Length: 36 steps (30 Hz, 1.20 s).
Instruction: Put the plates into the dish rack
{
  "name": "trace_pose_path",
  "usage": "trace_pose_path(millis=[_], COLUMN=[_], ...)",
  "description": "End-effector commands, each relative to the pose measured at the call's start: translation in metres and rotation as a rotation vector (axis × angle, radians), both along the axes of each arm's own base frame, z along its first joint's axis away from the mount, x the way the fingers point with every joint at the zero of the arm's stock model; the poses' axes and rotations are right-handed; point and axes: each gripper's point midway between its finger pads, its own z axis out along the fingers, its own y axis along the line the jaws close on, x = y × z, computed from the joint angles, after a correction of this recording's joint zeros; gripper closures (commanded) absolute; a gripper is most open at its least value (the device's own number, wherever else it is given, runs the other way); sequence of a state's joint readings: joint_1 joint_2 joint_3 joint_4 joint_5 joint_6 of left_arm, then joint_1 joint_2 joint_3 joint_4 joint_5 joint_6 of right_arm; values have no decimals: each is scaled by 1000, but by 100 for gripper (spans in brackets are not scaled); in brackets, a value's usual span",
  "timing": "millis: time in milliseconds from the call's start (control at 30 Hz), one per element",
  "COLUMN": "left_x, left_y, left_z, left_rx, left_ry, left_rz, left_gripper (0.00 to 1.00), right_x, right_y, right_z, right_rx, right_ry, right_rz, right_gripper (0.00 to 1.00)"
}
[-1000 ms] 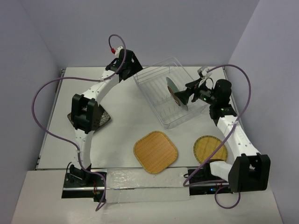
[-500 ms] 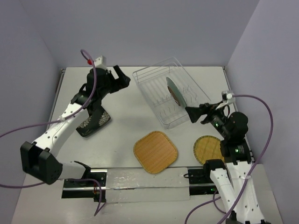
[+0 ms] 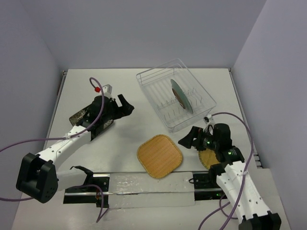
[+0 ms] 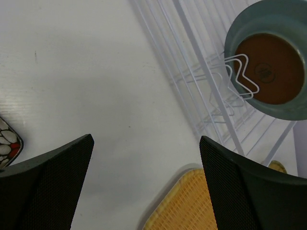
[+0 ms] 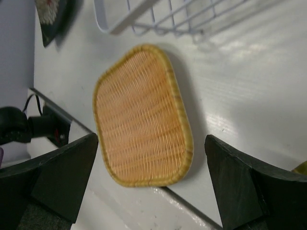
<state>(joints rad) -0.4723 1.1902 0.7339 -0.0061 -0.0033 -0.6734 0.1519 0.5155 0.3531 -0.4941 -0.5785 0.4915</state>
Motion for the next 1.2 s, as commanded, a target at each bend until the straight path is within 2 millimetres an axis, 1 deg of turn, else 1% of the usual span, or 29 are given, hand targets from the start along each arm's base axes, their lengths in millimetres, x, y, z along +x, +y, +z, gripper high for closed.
trace_pose_path(millis=[0,67,167,267,400,600,833,1033,1100,1167], left_x=[-9,-13,-17,-18,-17,-17,-22,-25,-25,-24], left_y=[-12,-11,-9,-8,-10,-17,-19,-17,-19,-21], left_z=[7,4,3,6,3,1,-2,-4,-4,-3], left_rx=[-76,-86,-84,-82,-75,-82,-75,-75,-80,-79], left_ry=[-45,-52,-60,-76,-71,-69,-62,-65,-70,-75], left_rz=[-52,-52,-46,-45,-51,-82,-103,-98,-108,-118], left_gripper=[1,1,1,1,1,1,1,1,1,1], right_x=[-2,-11,-17,-21,-26,-32,-39,-53,-57,-64], right_y=[16,27,28,27,25,30,32,31,30,30], right_z=[-11,-32,-52,-63,-77,-82,-91,-103,-107,-111], right_rx=[20,11,-40,-72,-96,-78,-83,-82,-81,-77], right_ry=[69,155,241,277,320,355,423,506,524,544], right_rz=[34,81,91,95,94,124,127,111,108,115], right_gripper=[1,1,1,2,2,7,7,8,13,22])
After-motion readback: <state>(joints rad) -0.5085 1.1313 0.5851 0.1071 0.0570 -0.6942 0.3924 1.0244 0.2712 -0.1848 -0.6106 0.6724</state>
